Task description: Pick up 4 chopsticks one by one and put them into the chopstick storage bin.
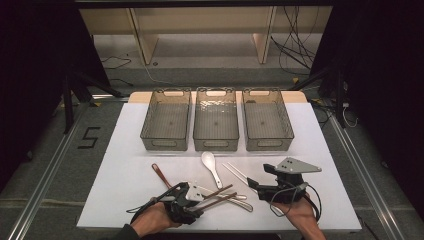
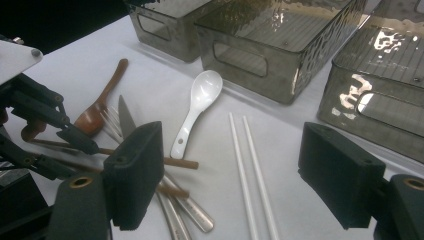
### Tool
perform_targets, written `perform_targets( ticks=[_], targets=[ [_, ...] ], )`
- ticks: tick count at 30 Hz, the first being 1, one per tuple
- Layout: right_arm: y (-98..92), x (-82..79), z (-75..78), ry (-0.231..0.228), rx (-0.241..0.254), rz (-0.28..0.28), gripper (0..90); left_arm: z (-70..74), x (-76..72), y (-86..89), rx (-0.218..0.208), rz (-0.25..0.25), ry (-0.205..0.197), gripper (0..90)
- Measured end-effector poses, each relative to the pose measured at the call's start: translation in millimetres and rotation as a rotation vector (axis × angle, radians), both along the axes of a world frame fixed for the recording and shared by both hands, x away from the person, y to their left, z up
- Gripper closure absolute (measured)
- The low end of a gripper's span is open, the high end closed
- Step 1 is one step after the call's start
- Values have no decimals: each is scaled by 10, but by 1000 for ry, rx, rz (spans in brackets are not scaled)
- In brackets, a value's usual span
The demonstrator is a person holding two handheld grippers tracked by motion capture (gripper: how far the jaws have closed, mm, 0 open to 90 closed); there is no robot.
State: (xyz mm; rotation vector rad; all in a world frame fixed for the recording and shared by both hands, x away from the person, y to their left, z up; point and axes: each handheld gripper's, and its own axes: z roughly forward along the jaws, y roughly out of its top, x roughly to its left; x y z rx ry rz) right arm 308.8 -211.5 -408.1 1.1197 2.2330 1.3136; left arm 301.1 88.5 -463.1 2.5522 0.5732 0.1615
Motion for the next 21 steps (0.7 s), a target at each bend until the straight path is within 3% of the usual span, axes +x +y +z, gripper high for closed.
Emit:
perform_targets(
  ticks=[7,21],
  targets=[
    [0,1,-2,6,0,3,271,-59,-43,-62,59,-51,-9,650],
    [6,3,-5,16,-6,9,275,-47,-6,-87,62,-63,52,775]
  ],
)
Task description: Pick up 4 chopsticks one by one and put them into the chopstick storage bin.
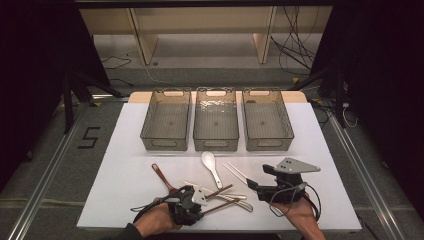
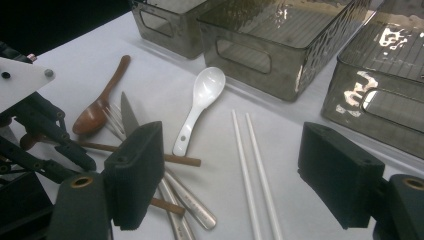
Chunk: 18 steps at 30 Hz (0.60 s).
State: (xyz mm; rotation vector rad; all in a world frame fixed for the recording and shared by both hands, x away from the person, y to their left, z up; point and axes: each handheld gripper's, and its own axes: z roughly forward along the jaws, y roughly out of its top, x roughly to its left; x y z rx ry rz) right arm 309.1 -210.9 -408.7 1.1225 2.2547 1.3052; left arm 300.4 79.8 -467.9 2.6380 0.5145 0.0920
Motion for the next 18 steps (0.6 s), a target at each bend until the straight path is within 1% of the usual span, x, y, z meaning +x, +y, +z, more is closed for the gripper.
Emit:
perform_targets(
  ticks=[2,6,9,13,18],
  targets=[
    [4,-1,-2,1,-1,0,275,-1,-3,-3,-1,-7,3,828],
    [4,1,-4,4,0,0,276,1,6,2,-3,-17,7,837],
    [2,2,-3,4,0,1,276,3,-5,2,-2,-28,-4,841],
    [-7,6,-2,2,4,1,277,29,-5,13,-23,-28,-9,843],
    [-20,8,0,3,7,-3,277,127,6,39,-62,-21,-13,844]
  ],
)
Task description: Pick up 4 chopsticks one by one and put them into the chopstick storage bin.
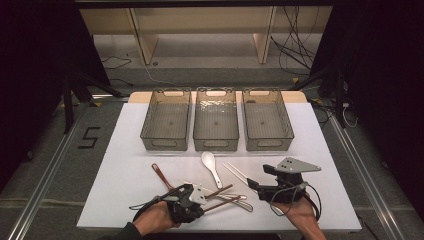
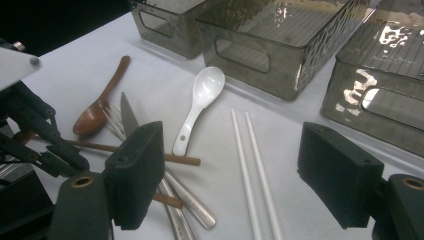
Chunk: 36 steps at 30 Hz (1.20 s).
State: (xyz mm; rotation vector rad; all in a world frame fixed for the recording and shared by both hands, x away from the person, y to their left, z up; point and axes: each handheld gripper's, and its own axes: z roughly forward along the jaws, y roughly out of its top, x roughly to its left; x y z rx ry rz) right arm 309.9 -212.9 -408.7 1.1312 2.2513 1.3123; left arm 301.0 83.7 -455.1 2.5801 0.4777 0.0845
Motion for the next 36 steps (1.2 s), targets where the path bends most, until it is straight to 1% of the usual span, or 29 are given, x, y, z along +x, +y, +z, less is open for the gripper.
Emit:
perform_targets(
  ticks=[3,6,9,16,23,26,30,36],
  targets=[
    [-9,2,2,-1,3,-5,277,65,8,17,-18,12,-13,843],
    [-9,2,3,-5,5,-8,277,125,30,53,-53,36,-20,843],
    [-11,-1,7,-7,4,-8,277,187,75,107,-66,62,-33,843],
    [-19,1,7,-3,8,-12,277,319,216,274,-131,152,-51,843],
    [-20,5,5,-7,10,-10,277,469,418,466,-191,245,-60,844],
    [-22,2,4,-2,15,-14,277,527,501,540,-214,285,-70,843],
    [-22,-2,7,-2,16,-13,277,593,619,617,-237,331,-88,844],
    [-26,1,6,-2,17,-14,277,709,781,715,-253,374,-115,843]
  ],
)
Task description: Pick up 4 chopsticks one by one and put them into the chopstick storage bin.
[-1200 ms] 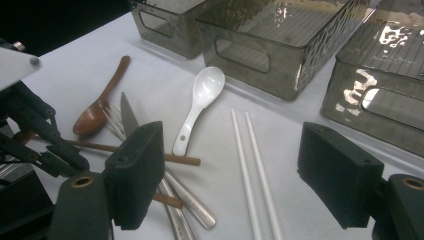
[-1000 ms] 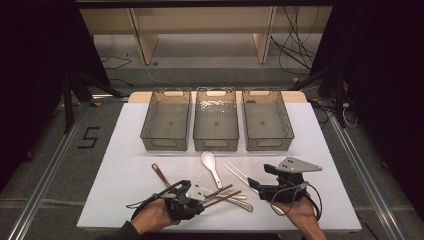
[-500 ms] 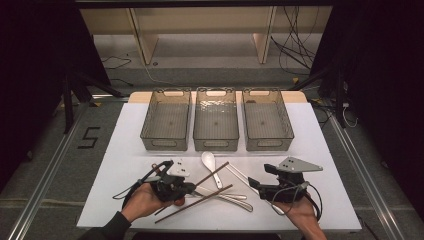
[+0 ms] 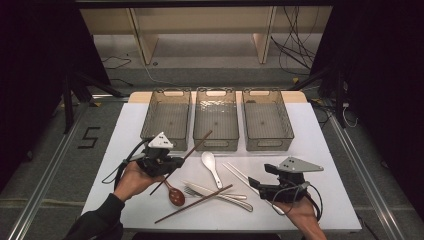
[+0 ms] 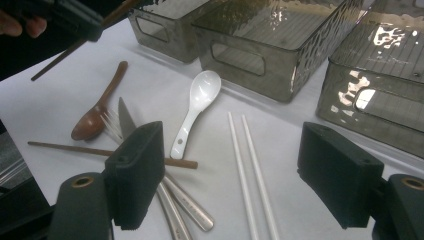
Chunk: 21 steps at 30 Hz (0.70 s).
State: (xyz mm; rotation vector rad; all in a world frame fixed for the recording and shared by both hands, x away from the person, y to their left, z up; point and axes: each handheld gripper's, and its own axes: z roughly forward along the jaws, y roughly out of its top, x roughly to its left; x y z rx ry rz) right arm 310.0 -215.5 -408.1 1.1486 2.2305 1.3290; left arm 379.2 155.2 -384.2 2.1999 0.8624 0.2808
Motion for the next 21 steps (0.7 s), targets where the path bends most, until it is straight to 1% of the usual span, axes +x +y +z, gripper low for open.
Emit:
perform_targets(
  ticks=[9,11,16,21],
  targets=[
    [0,-6,6,1,1,-1,277,178,321,141,-28,82,-36,843],
    [-1,-6,6,0,1,-1,277,226,404,176,-22,99,-44,843],
    [-6,-5,6,-2,4,0,277,337,606,260,-33,154,-71,843],
    [-3,-5,5,-2,7,3,277,393,811,313,-38,202,-83,843]
  ],
)
